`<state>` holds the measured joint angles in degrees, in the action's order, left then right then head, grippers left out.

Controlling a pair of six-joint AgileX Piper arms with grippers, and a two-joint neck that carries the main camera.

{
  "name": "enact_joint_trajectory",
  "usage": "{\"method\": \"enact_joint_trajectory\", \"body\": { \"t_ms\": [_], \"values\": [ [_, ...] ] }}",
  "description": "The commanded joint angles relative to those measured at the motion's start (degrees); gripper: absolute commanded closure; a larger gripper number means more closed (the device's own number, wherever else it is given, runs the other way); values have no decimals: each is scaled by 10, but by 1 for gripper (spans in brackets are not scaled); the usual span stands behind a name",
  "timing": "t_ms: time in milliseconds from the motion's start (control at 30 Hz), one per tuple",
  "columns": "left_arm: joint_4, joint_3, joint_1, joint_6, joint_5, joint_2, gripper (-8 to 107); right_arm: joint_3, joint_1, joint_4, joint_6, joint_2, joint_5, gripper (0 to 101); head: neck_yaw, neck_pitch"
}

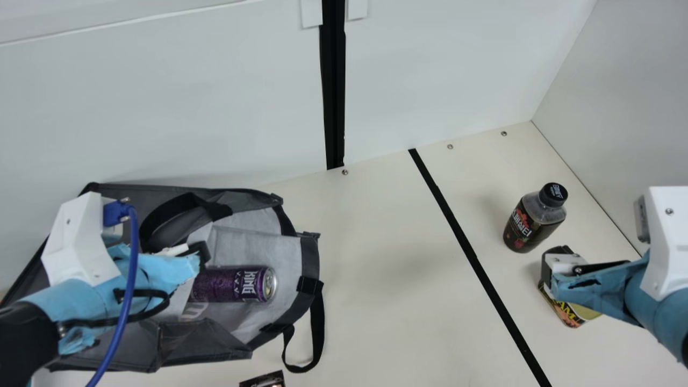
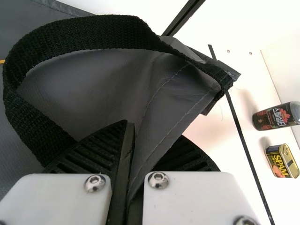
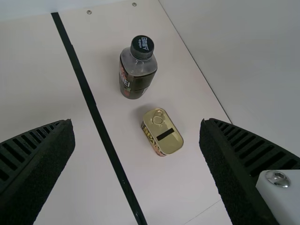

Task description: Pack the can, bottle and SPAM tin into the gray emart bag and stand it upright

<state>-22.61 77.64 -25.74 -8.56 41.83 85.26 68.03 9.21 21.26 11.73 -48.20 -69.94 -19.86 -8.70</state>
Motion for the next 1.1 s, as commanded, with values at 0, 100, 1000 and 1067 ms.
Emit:
{"method": "enact_joint_trajectory", "body": {
  "t_ms": [0, 100, 1000, 1067],
  "values": [
    [0, 0, 0, 0, 0, 0, 107, 0, 1, -4, -1, 0, 0, 6, -1, -13],
    [0, 0, 0, 0, 0, 0, 107, 1, 3, -6, -3, 0, 0, 6, -1, -13],
    [0, 0, 0, 0, 0, 0, 107, 66, -28, 2, 7, -67, 0, 6, -1, -13],
    [0, 0, 0, 0, 0, 0, 107, 72, -30, 2, 8, -74, 0, 6, -1, -13]
  ]
}}
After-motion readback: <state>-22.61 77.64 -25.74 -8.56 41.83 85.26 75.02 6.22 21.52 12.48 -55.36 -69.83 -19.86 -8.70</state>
